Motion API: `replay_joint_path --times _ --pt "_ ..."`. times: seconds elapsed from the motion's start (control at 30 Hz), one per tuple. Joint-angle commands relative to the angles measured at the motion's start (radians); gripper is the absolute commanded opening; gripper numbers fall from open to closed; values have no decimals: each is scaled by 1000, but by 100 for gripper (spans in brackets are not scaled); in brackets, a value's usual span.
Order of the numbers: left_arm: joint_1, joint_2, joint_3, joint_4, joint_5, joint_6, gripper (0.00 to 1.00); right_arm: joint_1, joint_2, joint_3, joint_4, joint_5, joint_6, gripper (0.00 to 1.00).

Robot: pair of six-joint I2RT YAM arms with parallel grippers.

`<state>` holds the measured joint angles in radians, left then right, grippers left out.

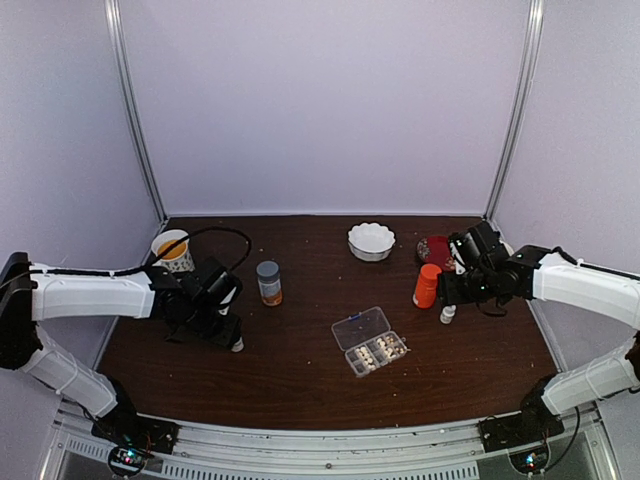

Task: Sort the pills into containers
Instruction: Pick up the pill bottle from the center of the board.

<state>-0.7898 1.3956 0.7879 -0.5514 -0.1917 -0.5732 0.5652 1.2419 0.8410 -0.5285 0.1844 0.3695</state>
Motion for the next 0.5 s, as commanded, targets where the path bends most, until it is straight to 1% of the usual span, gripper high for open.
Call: replay_joint_path --times 0.0,0.1,0.23,0.3,0.43,0.47 --pt "-9 23 37 -1 -15 -14 49 7 8 30 -11 29 -5 66" --pt "-13 29 43 -2 -18 -14 40 9 16 32 -8 22 -6 66" --pt "-16 32 51 -2 -22 -13 41 12 29 35 -6 19 -6 66" --pt "-17 38 55 -2 -23 -10 38 13 34 34 -6 18 -6 66" --pt "-19 44 63 -1 -25 -9 37 16 37 33 -3 14 -7 66" --pt "-20 45 65 -1 -25 -9 35 16 37 32 -2 14 -7 66"
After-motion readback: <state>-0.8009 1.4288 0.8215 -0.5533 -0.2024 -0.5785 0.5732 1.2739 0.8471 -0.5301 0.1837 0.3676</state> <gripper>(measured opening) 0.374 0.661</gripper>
